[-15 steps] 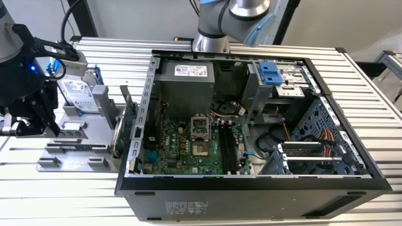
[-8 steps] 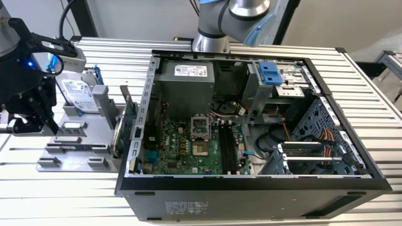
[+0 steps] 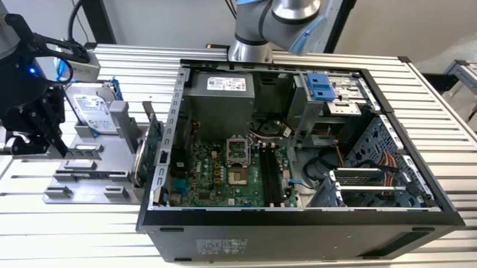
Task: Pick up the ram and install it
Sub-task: 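Pick up the ram and move it above insertion slot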
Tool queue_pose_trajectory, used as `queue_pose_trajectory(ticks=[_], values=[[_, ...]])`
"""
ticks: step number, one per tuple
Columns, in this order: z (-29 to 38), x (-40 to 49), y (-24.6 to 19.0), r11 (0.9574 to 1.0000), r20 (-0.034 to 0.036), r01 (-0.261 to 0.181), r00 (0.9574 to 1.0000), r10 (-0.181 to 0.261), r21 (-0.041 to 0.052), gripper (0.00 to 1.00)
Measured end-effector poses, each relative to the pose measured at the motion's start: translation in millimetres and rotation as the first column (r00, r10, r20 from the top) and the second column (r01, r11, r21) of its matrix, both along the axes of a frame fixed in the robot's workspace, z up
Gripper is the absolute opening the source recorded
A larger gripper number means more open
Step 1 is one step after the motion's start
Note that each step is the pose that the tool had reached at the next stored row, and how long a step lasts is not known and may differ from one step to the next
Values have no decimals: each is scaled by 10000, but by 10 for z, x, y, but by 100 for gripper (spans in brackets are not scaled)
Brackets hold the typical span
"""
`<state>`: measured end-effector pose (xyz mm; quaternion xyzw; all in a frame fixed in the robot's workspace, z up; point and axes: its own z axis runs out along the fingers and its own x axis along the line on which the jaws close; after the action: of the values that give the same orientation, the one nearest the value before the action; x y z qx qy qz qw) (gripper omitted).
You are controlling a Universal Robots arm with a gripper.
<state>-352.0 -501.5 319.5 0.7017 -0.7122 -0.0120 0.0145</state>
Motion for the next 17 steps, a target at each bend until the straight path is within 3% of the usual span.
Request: queue_pose_trajectory(ticks=[17], values=[[192,0,0,10000,1,-1,10000,1,1,0]])
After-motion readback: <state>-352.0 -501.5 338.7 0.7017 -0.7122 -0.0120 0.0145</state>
